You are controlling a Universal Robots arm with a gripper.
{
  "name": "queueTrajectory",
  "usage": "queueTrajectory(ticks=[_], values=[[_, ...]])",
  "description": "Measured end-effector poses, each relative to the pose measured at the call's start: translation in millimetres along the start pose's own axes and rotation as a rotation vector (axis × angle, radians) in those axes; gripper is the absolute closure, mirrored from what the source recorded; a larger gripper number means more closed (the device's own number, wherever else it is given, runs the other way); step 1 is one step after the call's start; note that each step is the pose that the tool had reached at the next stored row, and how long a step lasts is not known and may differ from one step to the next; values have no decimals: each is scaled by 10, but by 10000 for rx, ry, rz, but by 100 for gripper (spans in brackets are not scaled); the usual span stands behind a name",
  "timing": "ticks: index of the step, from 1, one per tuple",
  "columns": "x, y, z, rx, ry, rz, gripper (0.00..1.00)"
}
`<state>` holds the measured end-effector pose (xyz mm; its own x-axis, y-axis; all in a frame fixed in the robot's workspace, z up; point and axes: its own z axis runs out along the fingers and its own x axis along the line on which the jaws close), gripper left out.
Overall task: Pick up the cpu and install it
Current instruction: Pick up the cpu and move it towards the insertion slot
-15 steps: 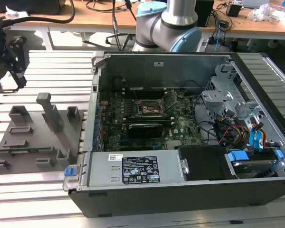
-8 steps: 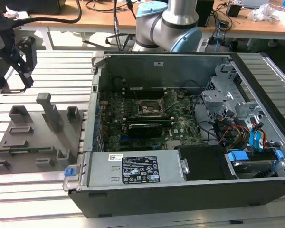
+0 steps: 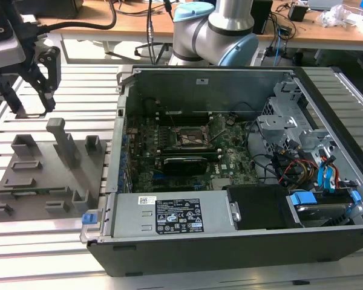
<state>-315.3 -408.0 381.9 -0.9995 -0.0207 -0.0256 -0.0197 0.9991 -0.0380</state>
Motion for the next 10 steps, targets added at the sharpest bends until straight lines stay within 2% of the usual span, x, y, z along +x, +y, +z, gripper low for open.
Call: queueTrajectory(ticks=[10], values=[[-187,0,5,37,0,-1,45]])
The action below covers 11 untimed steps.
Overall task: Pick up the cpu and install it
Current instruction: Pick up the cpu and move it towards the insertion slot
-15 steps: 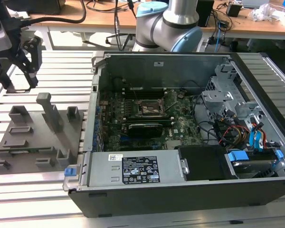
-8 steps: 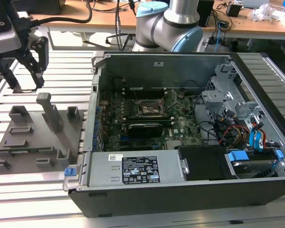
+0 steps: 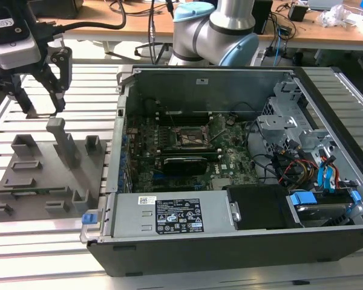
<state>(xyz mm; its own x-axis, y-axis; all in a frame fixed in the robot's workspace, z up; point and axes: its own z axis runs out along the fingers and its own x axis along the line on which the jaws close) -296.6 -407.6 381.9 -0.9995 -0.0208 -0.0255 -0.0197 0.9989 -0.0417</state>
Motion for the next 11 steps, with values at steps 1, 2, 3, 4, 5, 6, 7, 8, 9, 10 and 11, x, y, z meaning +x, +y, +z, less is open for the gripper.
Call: queueTrajectory(ticks=[1,2,3,4,5,6,7,8,9,10,11], values=[[-37,0,1,4,0,0,45],[-62,0,2,7,-1,0,45],[-78,0,2,9,0,-1,45],[-93,0,3,11,0,0,45],[-108,0,3,13,0,-1,45],[-126,0,4,15,0,-1,45],[-147,0,4,17,1,0,45],[-165,0,4,19,1,-1,45],[-195,0,5,20,0,-1,45],[-229,0,6,21,0,-1,45],[-278,1,8,21,0,-1,45]])
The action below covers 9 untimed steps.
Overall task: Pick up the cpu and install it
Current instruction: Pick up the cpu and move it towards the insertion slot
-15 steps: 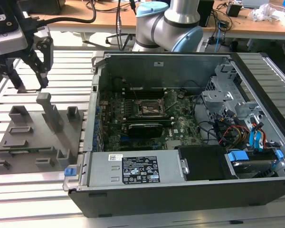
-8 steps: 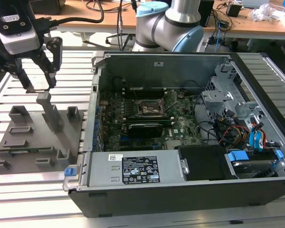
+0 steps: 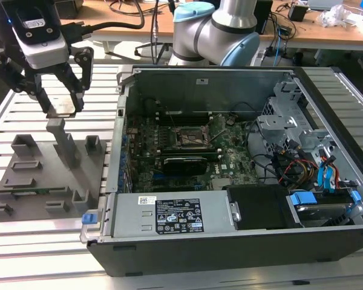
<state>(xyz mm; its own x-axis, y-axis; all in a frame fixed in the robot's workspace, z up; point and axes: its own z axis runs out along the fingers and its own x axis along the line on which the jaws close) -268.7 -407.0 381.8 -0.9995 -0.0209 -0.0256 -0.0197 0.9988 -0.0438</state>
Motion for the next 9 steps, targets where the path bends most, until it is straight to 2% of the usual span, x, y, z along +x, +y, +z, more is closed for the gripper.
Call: queueTrajectory(ticks=[9], values=[[-186,1,5,11,1,0,45]])
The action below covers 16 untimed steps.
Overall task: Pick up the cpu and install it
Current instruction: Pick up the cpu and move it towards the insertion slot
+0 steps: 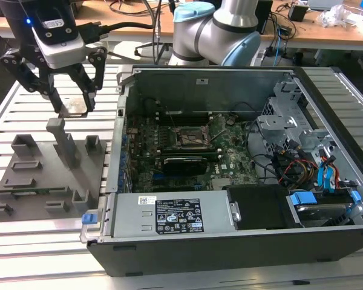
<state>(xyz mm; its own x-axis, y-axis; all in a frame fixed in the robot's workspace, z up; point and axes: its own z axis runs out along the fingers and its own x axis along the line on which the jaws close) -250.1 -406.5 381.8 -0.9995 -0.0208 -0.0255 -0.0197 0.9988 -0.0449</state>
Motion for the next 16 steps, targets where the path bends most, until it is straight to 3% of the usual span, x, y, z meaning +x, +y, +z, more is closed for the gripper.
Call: queueTrajectory(ticks=[6,16], values=[[-118,-1,3,16,1,-1,45],[-249,-4,7,45,1,-2,45]])
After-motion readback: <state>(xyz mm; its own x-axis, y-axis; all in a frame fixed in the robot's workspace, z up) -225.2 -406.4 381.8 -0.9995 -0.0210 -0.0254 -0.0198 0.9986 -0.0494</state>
